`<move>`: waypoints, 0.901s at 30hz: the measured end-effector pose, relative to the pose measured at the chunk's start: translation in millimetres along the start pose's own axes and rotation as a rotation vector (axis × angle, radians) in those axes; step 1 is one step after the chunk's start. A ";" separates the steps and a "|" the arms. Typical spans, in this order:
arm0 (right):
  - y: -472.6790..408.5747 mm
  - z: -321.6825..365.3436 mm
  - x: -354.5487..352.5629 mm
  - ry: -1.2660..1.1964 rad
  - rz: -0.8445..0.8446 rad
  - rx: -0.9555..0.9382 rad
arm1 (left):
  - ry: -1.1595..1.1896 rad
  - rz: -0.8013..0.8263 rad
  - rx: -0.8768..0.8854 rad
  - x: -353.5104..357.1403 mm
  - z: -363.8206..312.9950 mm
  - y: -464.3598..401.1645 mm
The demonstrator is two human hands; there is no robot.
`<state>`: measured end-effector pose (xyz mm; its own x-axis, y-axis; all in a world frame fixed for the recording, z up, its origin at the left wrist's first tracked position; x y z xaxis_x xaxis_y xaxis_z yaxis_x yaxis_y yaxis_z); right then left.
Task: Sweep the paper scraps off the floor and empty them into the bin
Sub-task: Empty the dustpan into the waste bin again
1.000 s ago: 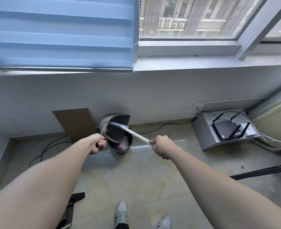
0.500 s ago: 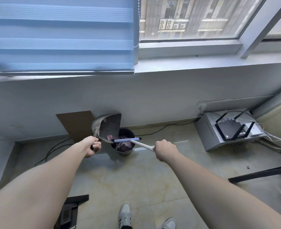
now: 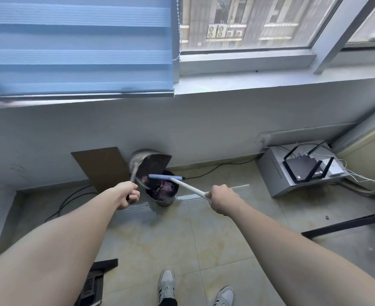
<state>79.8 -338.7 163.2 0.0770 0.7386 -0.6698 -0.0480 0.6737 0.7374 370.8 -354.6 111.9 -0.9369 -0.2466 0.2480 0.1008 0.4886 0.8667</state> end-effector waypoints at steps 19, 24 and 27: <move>5.8 7.8 1.5 0.083 0.007 0.007 | 0.016 -0.012 0.026 -9.8 -5.6 10.0; 11.9 2.2 2.5 -0.014 0.022 0.021 | 0.037 0.007 0.011 -12.4 -5.5 9.9; 13.0 1.9 -2.4 -0.083 0.017 0.015 | 0.083 0.038 0.000 -9.3 -3.1 9.4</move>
<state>80.8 -331.8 174.6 0.1584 0.7447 -0.6484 -0.0349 0.6605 0.7500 381.5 -350.3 119.2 -0.9012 -0.2969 0.3158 0.1354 0.4993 0.8558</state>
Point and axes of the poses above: each hand's wrist, its own y-axis away from the middle knuckle, its own x-axis out of the palm, z = x × y, the point moved 1 cm from there along -y, towards the middle knuckle, and after that the axes turned 12 degrees about z, right-handed, at the moved point
